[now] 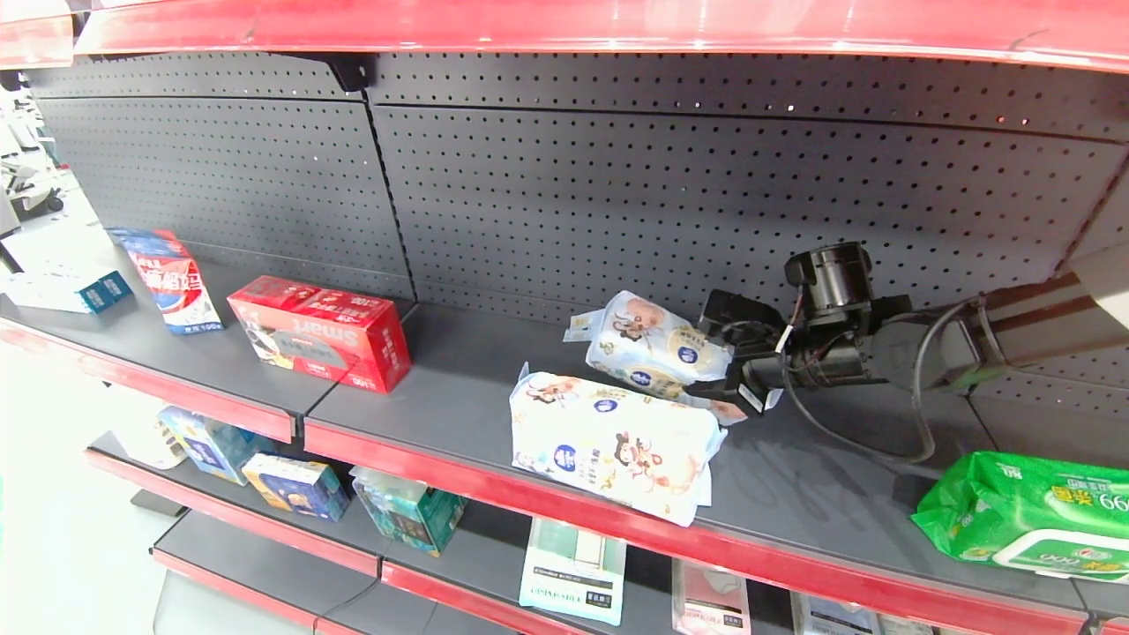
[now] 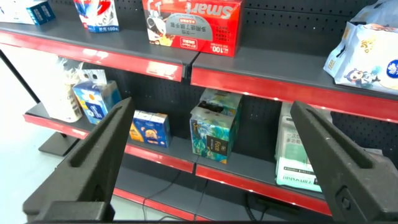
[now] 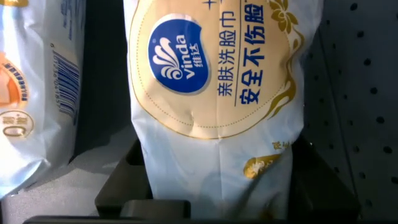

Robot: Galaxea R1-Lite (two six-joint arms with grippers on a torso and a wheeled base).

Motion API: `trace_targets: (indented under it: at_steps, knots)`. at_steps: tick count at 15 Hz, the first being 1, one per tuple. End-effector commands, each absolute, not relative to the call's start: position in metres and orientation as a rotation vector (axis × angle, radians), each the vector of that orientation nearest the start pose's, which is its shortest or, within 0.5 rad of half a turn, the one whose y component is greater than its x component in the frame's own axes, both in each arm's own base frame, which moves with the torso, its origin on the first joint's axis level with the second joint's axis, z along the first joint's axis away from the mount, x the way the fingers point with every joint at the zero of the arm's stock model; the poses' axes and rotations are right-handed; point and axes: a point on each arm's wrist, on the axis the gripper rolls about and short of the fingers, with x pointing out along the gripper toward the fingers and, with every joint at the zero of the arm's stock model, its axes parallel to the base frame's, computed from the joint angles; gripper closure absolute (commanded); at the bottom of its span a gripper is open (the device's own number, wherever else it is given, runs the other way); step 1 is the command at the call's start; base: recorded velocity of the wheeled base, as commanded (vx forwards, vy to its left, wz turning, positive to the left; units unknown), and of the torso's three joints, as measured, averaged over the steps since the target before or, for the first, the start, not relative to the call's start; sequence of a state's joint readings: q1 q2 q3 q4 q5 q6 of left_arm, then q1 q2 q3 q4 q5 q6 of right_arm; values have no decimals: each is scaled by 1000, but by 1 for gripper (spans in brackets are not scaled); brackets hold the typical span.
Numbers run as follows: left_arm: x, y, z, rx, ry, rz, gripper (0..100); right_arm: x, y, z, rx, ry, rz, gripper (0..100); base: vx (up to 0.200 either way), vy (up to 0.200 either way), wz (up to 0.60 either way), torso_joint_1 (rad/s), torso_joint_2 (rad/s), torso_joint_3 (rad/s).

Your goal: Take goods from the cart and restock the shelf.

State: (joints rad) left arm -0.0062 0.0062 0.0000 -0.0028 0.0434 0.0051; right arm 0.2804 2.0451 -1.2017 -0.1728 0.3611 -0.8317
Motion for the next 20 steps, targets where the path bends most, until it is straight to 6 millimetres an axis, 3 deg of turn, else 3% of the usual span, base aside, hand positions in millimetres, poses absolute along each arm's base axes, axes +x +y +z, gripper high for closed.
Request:
trace_targets:
  at_steps: [1, 20]
  knots:
    - [-22, 1, 76, 6, 5, 38, 0, 371, 117, 123, -748, 381, 866, 100, 0, 0, 0, 0, 0, 0]
    - [-22, 1, 76, 5, 5, 37, 0, 376, 129, 113, -787, 431, 868, 100, 0, 0, 0, 0, 0, 0]
